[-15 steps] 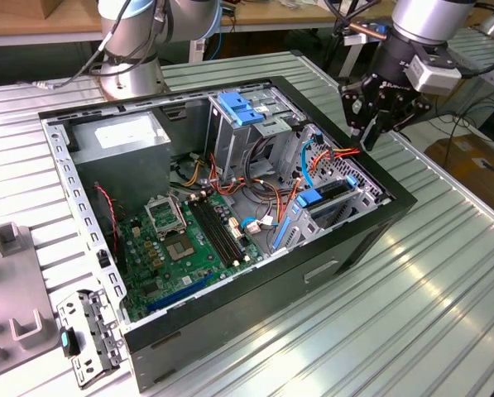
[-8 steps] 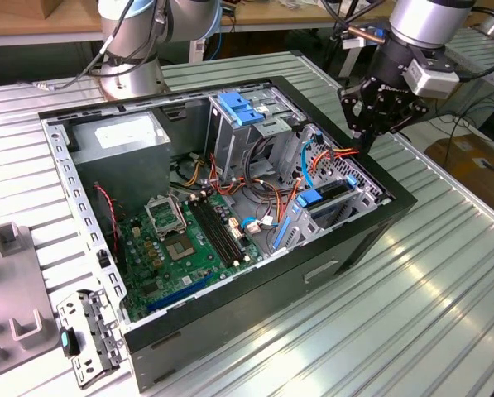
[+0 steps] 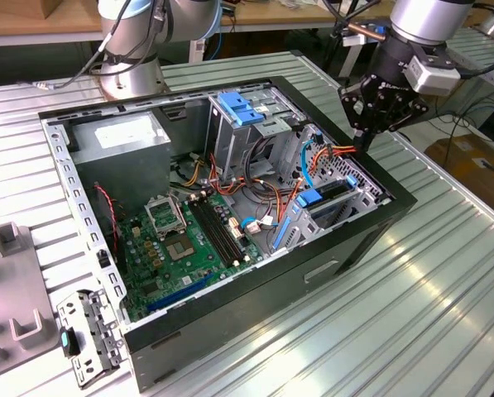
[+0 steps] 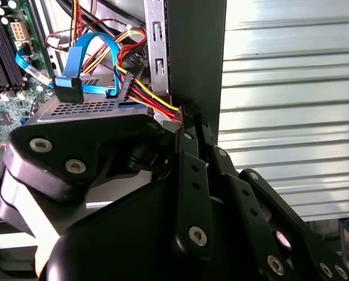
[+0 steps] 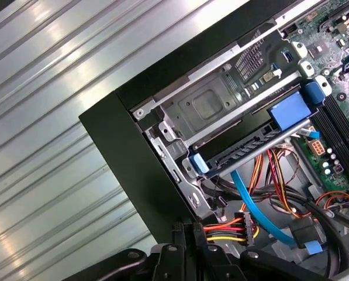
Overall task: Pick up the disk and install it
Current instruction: 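Insert the first disk wire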
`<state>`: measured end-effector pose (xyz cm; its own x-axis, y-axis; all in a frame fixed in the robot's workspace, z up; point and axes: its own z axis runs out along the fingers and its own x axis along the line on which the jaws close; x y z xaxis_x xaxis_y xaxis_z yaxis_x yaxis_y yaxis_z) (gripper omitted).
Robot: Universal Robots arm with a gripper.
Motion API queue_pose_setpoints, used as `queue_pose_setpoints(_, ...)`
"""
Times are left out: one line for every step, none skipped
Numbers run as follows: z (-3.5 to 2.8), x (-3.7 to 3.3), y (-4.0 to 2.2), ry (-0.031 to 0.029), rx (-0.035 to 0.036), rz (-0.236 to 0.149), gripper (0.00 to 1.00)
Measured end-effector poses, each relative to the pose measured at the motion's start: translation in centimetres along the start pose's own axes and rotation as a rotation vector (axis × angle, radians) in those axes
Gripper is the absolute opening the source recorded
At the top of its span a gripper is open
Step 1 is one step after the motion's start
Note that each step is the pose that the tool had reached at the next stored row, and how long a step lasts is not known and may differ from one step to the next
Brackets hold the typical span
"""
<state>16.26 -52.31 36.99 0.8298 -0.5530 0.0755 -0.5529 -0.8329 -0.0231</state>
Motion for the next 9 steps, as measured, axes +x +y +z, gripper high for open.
queue_pose_setpoints(0.00,-0.02,0.01,0.0005,-0.0015,0.018,0.16)
queue_pose_setpoints(0.01,-0.03,0.02,0.0012,-0.0037,0.048,0.16)
queue_pose_setpoints(0.00,-0.17,0.11,0.0013,-0.0043,0.056,0.16)
queue_pose_setpoints(-0.01,-0.17,0.12,0.0014,-0.0044,0.056,0.16)
queue_pose_setpoints(0.00,-0.18,0.12,0.0014,-0.0043,0.056,0.16)
queue_pose_setpoints(-0.01,-0.18,0.12,0.0014,-0.0044,0.057,0.16)
queue_pose_setpoints(0.00,-0.19,0.12,0.0015,-0.0049,0.064,0.16)
queue_pose_setpoints(-0.01,-0.20,0.13,0.0023,-0.0072,0.095,0.16)
queue_pose_setpoints(-0.01,-0.21,0.14,0.0026,-0.0083,0.110,0.16)
